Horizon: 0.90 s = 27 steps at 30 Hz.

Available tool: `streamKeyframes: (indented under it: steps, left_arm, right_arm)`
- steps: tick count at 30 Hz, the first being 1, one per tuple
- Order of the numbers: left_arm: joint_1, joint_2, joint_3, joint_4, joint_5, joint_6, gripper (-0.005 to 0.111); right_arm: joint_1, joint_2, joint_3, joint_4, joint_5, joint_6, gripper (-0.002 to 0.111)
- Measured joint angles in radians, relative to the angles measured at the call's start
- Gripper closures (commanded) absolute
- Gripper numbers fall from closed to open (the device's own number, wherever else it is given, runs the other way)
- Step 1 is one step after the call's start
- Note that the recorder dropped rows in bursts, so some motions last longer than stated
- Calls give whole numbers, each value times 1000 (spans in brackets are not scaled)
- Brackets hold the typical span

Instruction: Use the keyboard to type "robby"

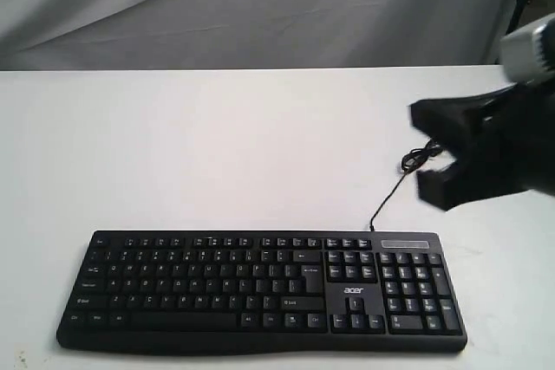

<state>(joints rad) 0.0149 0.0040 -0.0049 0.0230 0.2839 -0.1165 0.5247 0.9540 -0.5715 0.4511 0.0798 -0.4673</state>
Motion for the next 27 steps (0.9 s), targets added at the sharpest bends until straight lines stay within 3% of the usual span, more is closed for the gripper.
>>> streamKeyframes:
  steps: [3,11,23,27]
  left_arm:
    - [0,0,0,0,0,0,107]
    - [0,0,0,0,0,0,107]
    - [0,0,0,0,0,0,107]
    - [0,0,0,0,0,0,107]
  right_arm:
    - [-239,-162,0,-11,107,0,108]
    - [-590,-399,0,-15,275,0,108]
    - [-635,-440,7,-15,285,3,108]
    - [-635,-438,48,-114,261,165,108]
